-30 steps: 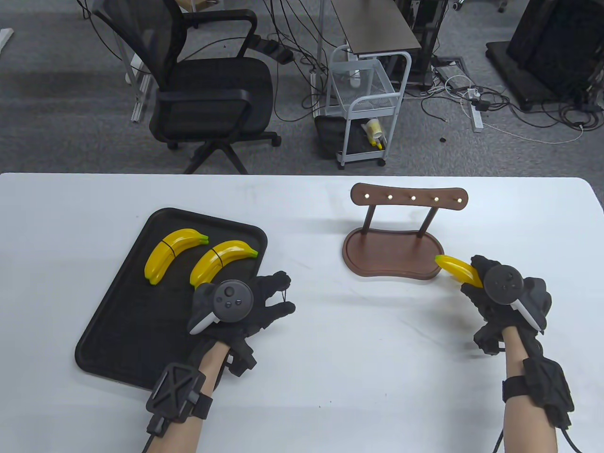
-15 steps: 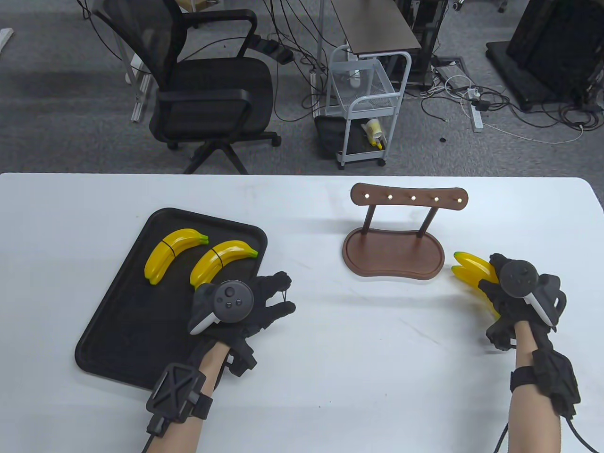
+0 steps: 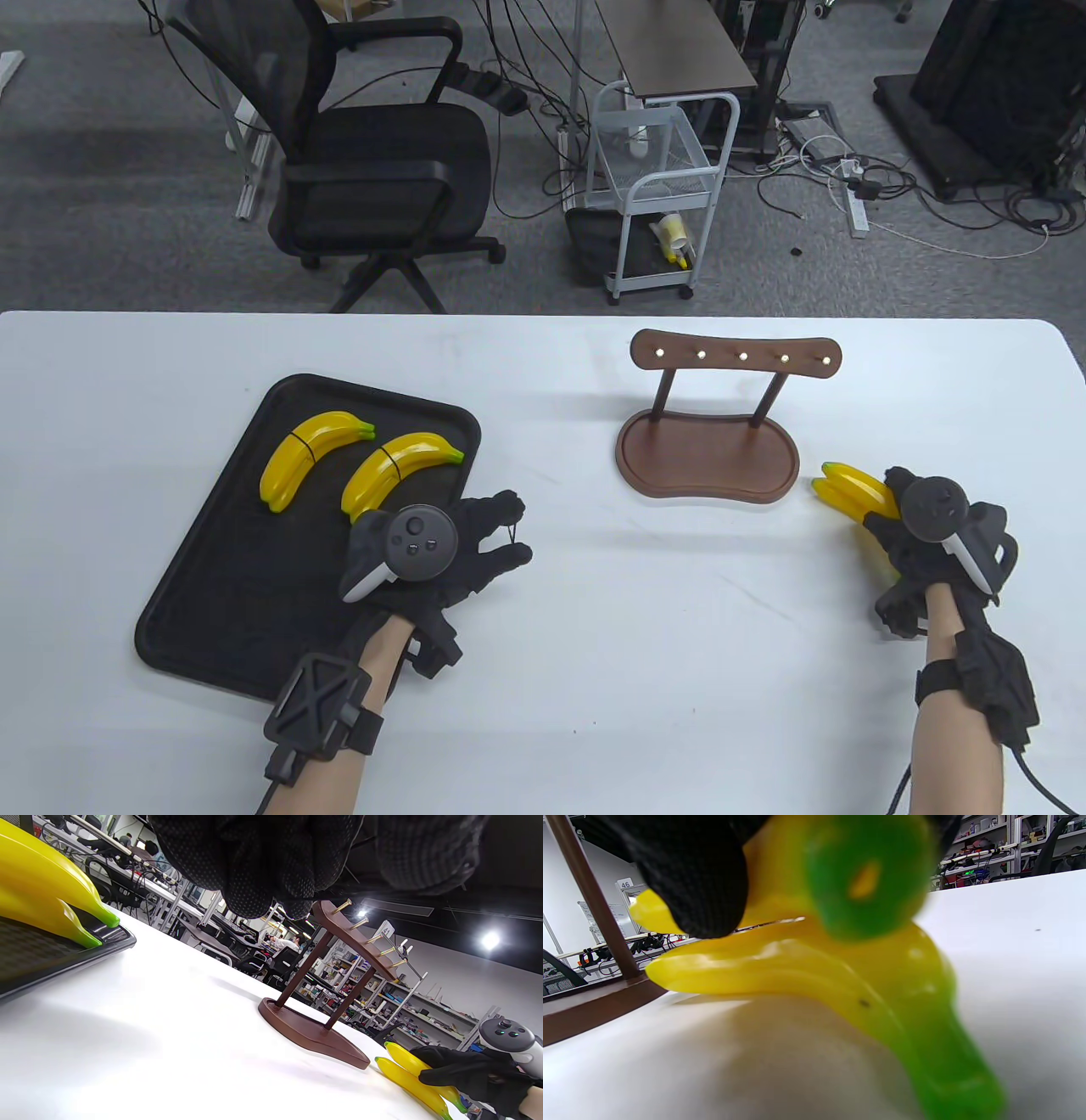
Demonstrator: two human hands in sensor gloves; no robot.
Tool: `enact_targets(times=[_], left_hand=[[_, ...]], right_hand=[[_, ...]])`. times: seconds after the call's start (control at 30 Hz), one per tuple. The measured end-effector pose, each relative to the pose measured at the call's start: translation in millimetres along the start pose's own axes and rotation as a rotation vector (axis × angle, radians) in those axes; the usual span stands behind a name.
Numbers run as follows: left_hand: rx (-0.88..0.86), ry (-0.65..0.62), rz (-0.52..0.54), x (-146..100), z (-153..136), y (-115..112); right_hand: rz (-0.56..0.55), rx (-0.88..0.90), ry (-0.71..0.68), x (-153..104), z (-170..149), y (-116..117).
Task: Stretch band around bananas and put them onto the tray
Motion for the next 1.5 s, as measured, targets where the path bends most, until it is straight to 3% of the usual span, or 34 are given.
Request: enact_targets(times=[0.43,0.93,1.5], left_hand=[[0.002,-0.01,0.002,0.7,1.6,-0.7],[-0.01,-0.022,0.012,1.1,2.9,-0.6],[-0.014,-0.028,0.02,1.0,3.4,0.3]], right_hand=[[0.016,0.075,0.015,-3.0,-6.7,11.1],[0.101,-0.046,0.028,0.7,-3.9,20.9],[0.06,-0.097,0.002,1.3,1.9,18.4]])
Point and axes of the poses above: the tracker on the back of each hand, its own z axis roughly to the thumb side, its own x axis roughly from the wrist to the fingertips, y = z × x, the point moved 4 cm from there along x, roughly from the wrist to the fingertips, and after that the axes turned 11 degrees about -y, right-handed, at the moved point
